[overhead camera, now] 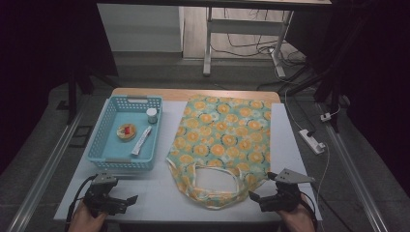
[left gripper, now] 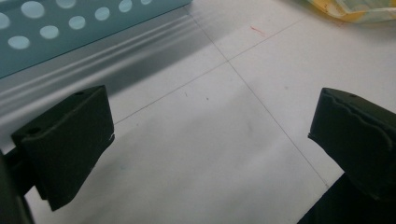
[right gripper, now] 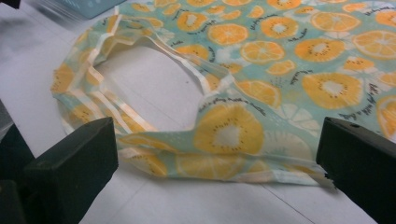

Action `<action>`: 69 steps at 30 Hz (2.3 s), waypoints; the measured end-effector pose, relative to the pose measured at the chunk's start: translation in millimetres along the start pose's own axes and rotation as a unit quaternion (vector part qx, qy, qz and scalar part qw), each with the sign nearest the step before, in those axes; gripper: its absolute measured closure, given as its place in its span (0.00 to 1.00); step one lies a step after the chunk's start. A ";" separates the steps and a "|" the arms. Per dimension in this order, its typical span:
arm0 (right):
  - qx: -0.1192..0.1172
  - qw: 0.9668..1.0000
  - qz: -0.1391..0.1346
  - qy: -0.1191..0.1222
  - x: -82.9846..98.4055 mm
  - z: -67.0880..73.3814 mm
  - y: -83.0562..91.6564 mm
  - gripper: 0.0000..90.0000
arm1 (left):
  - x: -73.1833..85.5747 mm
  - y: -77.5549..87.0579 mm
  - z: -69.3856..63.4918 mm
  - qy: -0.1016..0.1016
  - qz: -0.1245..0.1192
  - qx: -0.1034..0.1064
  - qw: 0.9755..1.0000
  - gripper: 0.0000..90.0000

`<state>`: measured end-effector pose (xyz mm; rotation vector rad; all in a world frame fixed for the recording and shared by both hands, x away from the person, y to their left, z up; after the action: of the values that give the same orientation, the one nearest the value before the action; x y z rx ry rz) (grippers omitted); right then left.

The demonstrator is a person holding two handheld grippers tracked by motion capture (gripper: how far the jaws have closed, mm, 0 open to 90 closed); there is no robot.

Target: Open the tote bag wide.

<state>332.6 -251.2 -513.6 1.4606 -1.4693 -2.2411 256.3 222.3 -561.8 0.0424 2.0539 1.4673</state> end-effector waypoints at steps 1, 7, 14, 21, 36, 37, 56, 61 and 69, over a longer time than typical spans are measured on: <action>0.000 1.000 0.000 0.000 0.0 0.0 0.0 0.00 | 0.0 0.2 0.1 0.000 0.000 0.001 1.000 0.00; -0.012 1.000 0.006 0.007 -4.4 6.3 -3.1 0.00 | -0.2 0.0 0.9 0.004 -0.001 0.002 1.000 0.00; -0.013 1.000 0.015 0.017 -8.9 11.6 -7.8 0.00 | 0.1 0.6 1.9 0.007 -0.003 0.004 1.000 0.00; -0.024 0.999 0.025 0.029 -13.1 19.8 -15.7 0.00 | 0.1 1.2 1.8 0.007 -0.006 0.005 1.000 0.00; -0.066 0.993 0.067 0.072 -25.0 45.4 -41.4 0.00 | -0.1 0.5 2.4 0.009 -0.004 0.008 1.000 0.00; -0.068 0.992 0.070 0.076 -26.0 47.2 -43.2 0.00 | -0.1 0.5 2.4 0.009 -0.003 0.008 1.000 0.00; -0.092 0.975 0.136 0.148 -27.7 76.5 -76.7 0.15 | -1.1 -0.5 3.3 0.013 0.001 0.013 1.000 0.00; -0.111 0.971 0.146 0.152 -28.9 78.5 -76.8 0.48 | -1.4 -1.0 2.9 0.012 0.002 0.011 1.000 0.00; -0.126 0.969 0.135 0.163 -37.5 77.7 -69.2 0.99 | -0.8 -0.7 3.6 0.013 0.002 0.012 1.000 0.00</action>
<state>322.2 -143.1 -534.5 1.3744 -1.1540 -1.8425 259.0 224.7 -562.8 0.0384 2.0942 1.4526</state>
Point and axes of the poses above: each handheld gripper's, and its own axes: y roughly backward along the jaws, x roughly out of its underside, z roughly to its left, the point moved 5 cm from there along -y, roughly forward along the jaws, and after that the axes turned 13 degrees about z, right-handed, at the moved point
